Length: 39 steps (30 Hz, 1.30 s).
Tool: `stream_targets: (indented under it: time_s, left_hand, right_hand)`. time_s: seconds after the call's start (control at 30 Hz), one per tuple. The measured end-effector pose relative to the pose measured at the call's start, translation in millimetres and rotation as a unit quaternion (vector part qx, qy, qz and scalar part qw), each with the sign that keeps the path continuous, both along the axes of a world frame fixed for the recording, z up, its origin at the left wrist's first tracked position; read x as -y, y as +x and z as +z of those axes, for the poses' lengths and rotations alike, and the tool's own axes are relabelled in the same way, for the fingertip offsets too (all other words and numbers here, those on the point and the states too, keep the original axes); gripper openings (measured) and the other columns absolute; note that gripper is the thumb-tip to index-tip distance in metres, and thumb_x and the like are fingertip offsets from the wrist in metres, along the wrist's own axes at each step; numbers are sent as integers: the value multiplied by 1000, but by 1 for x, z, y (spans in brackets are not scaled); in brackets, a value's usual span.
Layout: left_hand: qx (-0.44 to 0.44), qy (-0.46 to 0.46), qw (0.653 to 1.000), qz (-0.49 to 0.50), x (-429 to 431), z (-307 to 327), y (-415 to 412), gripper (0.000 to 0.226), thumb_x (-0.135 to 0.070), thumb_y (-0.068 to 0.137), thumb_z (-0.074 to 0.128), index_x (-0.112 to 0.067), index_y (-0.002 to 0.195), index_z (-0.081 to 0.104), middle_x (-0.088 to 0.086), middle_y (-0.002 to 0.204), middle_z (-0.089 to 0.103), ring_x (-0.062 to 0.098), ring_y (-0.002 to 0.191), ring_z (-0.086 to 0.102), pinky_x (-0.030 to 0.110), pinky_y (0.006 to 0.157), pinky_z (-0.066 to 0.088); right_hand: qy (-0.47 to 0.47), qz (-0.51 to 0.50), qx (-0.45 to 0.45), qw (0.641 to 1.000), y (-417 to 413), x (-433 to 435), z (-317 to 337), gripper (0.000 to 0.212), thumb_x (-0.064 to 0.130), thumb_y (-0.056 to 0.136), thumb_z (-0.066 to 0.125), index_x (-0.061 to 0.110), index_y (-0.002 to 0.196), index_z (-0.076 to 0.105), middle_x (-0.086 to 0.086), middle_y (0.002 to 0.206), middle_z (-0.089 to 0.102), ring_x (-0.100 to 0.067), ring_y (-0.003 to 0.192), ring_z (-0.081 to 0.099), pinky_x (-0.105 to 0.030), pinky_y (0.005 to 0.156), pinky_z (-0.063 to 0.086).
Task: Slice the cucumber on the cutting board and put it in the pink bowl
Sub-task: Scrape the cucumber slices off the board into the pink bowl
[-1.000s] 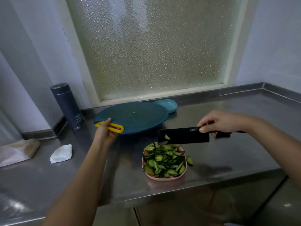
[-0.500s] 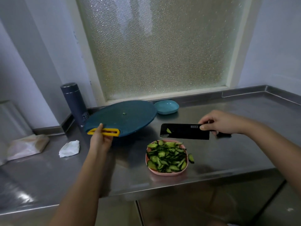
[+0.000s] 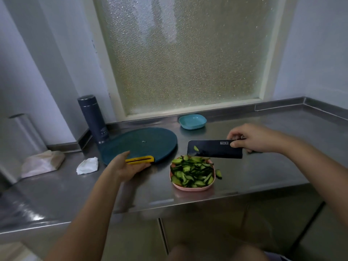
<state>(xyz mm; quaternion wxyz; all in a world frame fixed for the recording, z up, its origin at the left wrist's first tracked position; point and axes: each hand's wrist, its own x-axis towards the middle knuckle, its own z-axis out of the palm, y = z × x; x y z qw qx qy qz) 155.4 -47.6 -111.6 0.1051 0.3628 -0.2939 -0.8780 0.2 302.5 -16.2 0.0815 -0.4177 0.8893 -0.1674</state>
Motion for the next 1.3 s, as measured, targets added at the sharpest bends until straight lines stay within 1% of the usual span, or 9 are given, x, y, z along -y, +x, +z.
stream_targets:
  time_s: [0.13, 0.2, 0.27, 0.37, 0.5, 0.93, 1.03, 1.17, 1.3]
  left_hand:
    - [145, -215, 948, -186, -26, 24, 14, 46, -27, 99, 40, 16, 101, 57, 28, 74, 68, 30, 56, 69, 29, 44, 55]
    - [157, -401, 888, -163, -47, 35, 7, 36, -21, 98, 44, 6, 84, 65, 16, 67, 69, 17, 47, 65, 24, 45, 54]
    - [92, -654, 748, -67, -73, 42, -3, 29, -21, 96, 46, -6, 83, 67, 10, 76, 70, 16, 61, 66, 31, 65, 58]
    - [-67, -871, 473, -114, -122, 47, -8, 39, -31, 97, 42, -25, 135, 47, -14, 138, 44, 3, 128, 39, 19, 108, 28]
    - [-126, -921, 302, -210, -146, 23, -22, 55, -41, 98, 30, -23, 148, 16, -12, 153, 5, 6, 143, -5, 19, 115, -6]
    - [-95, -907, 346, -223, -132, -16, 4, 60, -54, 95, 17, -23, 145, 31, -4, 150, 31, 7, 143, 9, 21, 116, -1]
    - [-101, -889, 403, -193, -130, -18, 7, 48, -41, 95, 30, -20, 132, 51, 0, 134, 54, 15, 130, 43, 28, 112, 29]
    - [-99, -874, 468, -85, -133, -5, 0, 25, -20, 90, 53, -16, 108, 68, 1, 102, 71, 17, 89, 67, 32, 76, 56]
    - [-88, -886, 444, -99, -139, 12, -11, 38, -25, 94, 52, -21, 132, 51, -3, 132, 55, 11, 121, 49, 23, 100, 38]
  right_hand:
    - [-4, -2, -4, 1000, 10, -6, 6, 8, 19, 93, 59, 20, 100, 63, 12, 75, 58, -14, 57, 57, -13, 46, 41]
    - [-3, -8, -3, 1000, 12, -8, 8, 8, 19, 93, 59, 21, 99, 63, 12, 74, 58, -14, 56, 56, -9, 41, 36]
    - [-1, -9, -1, 1000, 12, -7, 11, 6, 20, 92, 60, 23, 96, 63, 11, 75, 60, -14, 54, 56, -11, 41, 37]
    - [3, -19, 15, 1000, 10, -9, 11, 4, 20, 91, 61, 21, 93, 65, 10, 67, 59, -14, 51, 54, -22, 48, 42]
    - [-37, -33, 80, 996, 5, -17, 7, 5, 18, 90, 63, 21, 89, 66, 8, 57, 60, -18, 52, 53, -36, 55, 42]
    - [-68, -42, 152, 985, 0, -35, 6, 7, 10, 92, 59, 11, 93, 66, -7, 67, 68, -19, 54, 52, -40, 64, 45]
    - [-67, -46, 137, 987, -2, -39, 8, 7, 11, 92, 60, 12, 92, 66, -23, 81, 68, -20, 55, 54, -40, 65, 47]
    - [-66, -48, 132, 988, -1, -37, 6, 7, 8, 92, 59, 9, 93, 66, -25, 81, 67, -18, 53, 52, -38, 64, 46]
    - [-56, -43, 136, 988, 4, -32, 4, 8, 9, 93, 59, 7, 96, 66, -10, 75, 66, -15, 52, 52, -27, 60, 46]
